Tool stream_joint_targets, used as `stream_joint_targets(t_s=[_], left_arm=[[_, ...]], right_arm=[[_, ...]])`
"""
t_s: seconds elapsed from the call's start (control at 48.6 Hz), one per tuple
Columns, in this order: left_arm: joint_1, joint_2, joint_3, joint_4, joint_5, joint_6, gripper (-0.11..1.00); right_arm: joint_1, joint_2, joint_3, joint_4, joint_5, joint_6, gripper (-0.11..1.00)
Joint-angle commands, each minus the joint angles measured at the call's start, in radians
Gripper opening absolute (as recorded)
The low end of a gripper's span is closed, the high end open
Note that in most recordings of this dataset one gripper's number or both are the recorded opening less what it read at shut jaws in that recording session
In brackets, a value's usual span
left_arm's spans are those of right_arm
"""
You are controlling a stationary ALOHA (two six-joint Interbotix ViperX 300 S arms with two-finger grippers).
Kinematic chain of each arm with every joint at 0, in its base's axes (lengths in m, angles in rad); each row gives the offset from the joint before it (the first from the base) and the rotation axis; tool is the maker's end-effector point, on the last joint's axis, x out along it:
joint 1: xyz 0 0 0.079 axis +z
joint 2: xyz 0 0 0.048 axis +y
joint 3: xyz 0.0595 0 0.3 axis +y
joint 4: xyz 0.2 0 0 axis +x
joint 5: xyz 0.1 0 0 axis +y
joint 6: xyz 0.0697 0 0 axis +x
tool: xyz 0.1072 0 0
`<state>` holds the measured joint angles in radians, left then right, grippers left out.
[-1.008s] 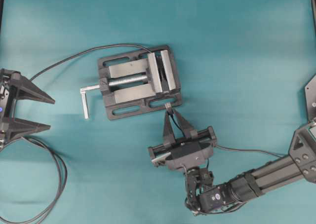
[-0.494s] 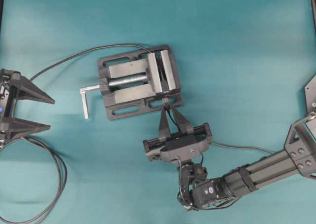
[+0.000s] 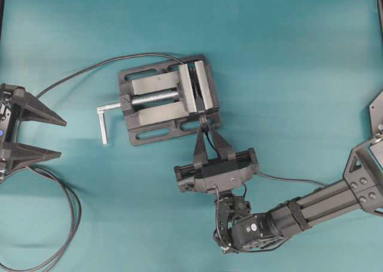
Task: Insert the USB cable into the fixed female connector.
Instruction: 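Move the right gripper to align the USB plug above the vise port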
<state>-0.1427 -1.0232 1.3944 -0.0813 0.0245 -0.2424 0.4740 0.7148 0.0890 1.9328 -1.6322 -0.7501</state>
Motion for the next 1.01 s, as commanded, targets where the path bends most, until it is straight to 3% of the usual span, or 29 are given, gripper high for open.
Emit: stream_joint_targets(t_s=[0.0, 0.987], left_arm=[[-0.003, 0.009, -0.011, 0.002, -0.003, -0.009, 1.00], [-0.003, 0.009, -0.011, 0.000, -0.005, -0.011, 1.00]], right_arm=[[-0.011, -0.043, -0.009, 0.000, -0.011, 0.002, 0.21], [-0.038, -0.057, -0.017, -0.005, -0.011, 0.002, 0.21]])
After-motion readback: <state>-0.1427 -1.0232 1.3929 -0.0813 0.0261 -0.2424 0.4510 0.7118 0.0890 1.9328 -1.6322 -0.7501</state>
